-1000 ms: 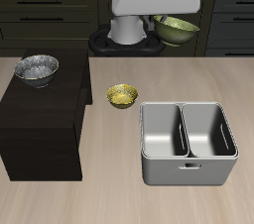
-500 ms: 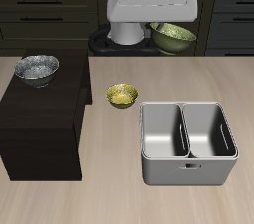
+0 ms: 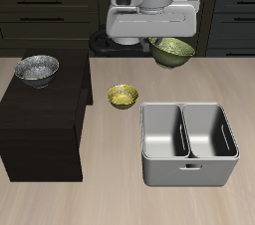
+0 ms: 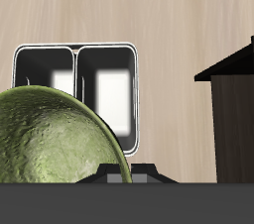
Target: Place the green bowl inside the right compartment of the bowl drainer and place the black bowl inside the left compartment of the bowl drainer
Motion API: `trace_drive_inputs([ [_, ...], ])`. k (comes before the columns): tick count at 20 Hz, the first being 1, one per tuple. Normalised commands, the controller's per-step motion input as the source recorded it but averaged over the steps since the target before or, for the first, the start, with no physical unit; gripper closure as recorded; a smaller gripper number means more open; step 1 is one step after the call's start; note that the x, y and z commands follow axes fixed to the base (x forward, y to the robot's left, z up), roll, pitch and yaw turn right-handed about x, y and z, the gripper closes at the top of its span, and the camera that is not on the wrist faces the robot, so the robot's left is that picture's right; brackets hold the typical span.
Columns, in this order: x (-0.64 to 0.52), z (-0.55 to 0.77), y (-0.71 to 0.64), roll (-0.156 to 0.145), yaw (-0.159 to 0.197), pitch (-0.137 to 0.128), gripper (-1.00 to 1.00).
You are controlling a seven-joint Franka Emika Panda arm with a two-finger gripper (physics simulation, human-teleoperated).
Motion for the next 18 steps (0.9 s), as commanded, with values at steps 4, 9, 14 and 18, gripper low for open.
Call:
trace_drive_inputs([
  [4,0.1,-0.25,-0.14,-0.018,0.002,0.027,1.0],
  [9,0.09,-0.2,-0.06,-0.025,0.008,0.022,1.0],
  [14,0.07,-0.3,0.0,-0.004,0.008,0.031,1.0],
  [18,0.06,-0.24,0.01,0.001,0.004,0.03,1.0],
])
